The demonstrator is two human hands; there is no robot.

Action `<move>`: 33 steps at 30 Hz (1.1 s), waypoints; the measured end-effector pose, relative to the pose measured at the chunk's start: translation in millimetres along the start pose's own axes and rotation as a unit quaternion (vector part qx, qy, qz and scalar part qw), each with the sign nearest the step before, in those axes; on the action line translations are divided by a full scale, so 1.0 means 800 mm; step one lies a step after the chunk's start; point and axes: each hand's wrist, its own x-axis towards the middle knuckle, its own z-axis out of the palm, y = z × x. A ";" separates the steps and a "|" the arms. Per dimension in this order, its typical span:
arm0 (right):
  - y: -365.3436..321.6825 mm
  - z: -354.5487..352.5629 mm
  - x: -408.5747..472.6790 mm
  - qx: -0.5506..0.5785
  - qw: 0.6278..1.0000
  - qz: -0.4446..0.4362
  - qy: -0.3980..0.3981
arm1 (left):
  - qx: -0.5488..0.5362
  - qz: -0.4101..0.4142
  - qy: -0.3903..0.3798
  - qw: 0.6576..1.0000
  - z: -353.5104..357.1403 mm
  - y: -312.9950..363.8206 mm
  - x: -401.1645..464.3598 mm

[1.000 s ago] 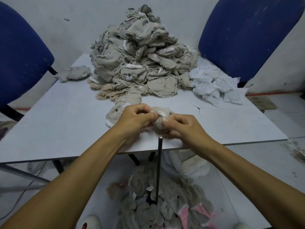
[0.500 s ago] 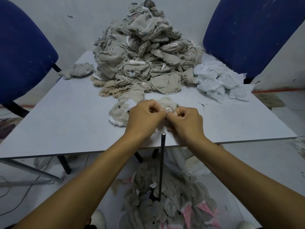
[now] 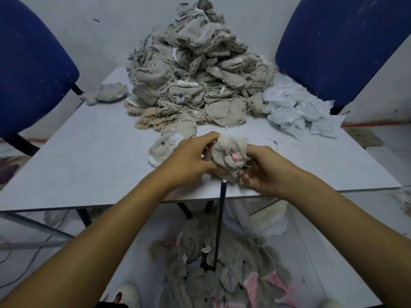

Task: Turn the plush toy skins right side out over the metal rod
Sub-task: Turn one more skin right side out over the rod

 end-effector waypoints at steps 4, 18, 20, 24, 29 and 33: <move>0.001 0.002 -0.004 -0.075 0.995 -0.055 -0.023 | 0.064 -0.011 0.131 0.989 -0.003 -0.002 -0.001; 0.011 0.012 -0.018 -0.056 0.994 -0.088 0.025 | -0.001 0.008 -0.036 0.999 -0.016 -0.001 -0.015; 0.007 0.015 -0.020 -0.005 0.998 -0.065 0.012 | -0.053 -0.016 -0.052 0.997 -0.014 -0.007 -0.016; 0.016 0.005 -0.020 -0.138 0.951 -0.247 0.126 | -0.058 -0.077 0.041 0.995 -0.010 -0.014 -0.013; 0.018 -0.001 -0.022 -0.340 0.830 -0.430 0.100 | -0.046 -0.087 0.067 0.993 -0.010 -0.019 -0.009; 0.017 -0.002 -0.015 -0.264 0.888 -0.363 0.100 | -0.030 -0.089 0.072 0.993 -0.012 -0.016 -0.006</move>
